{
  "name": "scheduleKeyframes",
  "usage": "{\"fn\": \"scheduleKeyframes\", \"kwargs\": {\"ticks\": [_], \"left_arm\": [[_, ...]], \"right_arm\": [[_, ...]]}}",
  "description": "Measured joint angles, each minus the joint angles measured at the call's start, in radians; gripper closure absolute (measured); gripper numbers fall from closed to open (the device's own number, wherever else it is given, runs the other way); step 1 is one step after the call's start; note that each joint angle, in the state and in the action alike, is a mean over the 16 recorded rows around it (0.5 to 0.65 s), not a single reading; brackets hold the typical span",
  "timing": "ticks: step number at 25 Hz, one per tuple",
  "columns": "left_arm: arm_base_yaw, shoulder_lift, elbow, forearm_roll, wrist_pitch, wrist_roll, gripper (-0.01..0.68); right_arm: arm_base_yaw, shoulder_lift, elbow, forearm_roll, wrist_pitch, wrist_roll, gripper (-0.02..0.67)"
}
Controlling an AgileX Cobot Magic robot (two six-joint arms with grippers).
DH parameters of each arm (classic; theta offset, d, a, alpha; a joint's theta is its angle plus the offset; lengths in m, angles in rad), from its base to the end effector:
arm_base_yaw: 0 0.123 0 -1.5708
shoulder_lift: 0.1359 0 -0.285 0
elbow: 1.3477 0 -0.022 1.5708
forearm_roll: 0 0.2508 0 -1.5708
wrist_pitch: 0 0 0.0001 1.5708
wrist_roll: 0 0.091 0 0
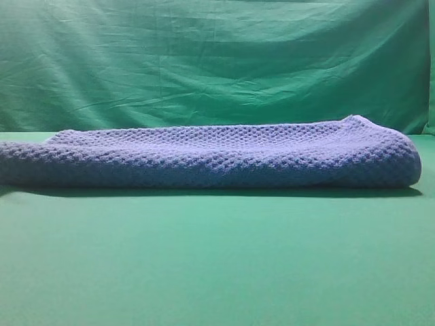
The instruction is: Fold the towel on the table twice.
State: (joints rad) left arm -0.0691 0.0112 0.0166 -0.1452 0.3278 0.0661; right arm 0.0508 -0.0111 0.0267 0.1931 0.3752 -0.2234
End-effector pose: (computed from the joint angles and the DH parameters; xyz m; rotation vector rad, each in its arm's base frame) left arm 0.0544 -0.0080 0.1777 0.0306 1.8378 -0.1414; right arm 0.0522 0.0091 0.1717 -0.1365 1.8629 0.0708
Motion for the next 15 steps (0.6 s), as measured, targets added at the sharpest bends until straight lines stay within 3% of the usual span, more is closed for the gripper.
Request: {"fn": "scheduleKeyframes", "kwargs": {"ticks": [15], "left_arm": [[0.0, -0.011, 0.0, 0.0, 0.0, 0.0, 0.673]], "right_arm": [[0.0, 0.0, 0.0, 0.02, 0.002, 0.0, 0.649]]}}
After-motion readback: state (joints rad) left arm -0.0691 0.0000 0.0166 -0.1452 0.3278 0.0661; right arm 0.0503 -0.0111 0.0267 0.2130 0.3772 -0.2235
